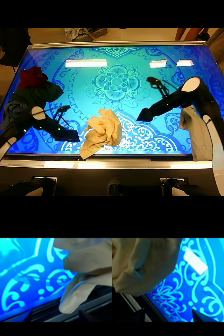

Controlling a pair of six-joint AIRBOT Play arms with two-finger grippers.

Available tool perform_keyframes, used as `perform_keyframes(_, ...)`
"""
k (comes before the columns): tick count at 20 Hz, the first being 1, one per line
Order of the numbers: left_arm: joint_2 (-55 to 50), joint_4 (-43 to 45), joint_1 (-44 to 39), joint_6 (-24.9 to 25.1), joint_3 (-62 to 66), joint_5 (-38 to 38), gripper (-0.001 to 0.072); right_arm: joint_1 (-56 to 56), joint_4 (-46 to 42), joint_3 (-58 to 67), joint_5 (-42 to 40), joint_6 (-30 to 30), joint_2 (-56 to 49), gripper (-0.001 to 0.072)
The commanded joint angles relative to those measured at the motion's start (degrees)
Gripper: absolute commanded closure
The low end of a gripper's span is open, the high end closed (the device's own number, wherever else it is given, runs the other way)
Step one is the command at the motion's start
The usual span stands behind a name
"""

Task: Fold the shirts.

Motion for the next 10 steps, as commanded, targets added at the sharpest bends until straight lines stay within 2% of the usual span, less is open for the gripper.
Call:
perform_keyframes(1,0.48,-9.51,-1.86,4.07,-10.21,6.08,0.0036,1.84,9.25,-6.38,-5.4,-2.45,-0.2,-0.0003)
perform_keyframes(4,0.35,-11.45,-4.96,4.46,-12.17,11.78,0.0045,1.84,13.46,-8.59,-5.81,-3.52,-0.2,-0.0005)
perform_keyframes(5,0.04,-11.45,-6.16,4.28,-12.2,13.53,0.0135,1.84,16.37,-9.44,-5.95,-5.29,-0.2,-0.0005)
perform_keyframes(6,-0.22,-11.76,-7.43,4.28,-12.2,15.41,0.0315,1.84,19.28,-10.45,-6.45,-6.38,-0.22,-0.0005)
perform_keyframes(7,-0.42,-12.28,-8.74,4.26,-12.2,17.42,0.0403,1.84,21.09,-11.32,-7.26,-6.51,-0.46,-0.0005)
perform_keyframes(9,-0.59,-12.37,-10.45,3.87,-12.13,19.56,0.064,1.86,21.97,-13.25,-10.03,-6.47,-1.46,-0.0005)
perform_keyframes(10,-0.59,-12.44,-10.47,3.87,-12.13,19.61,0.067,1.86,22.05,-13.92,-11.13,-6.36,-2.34,-0.0005)
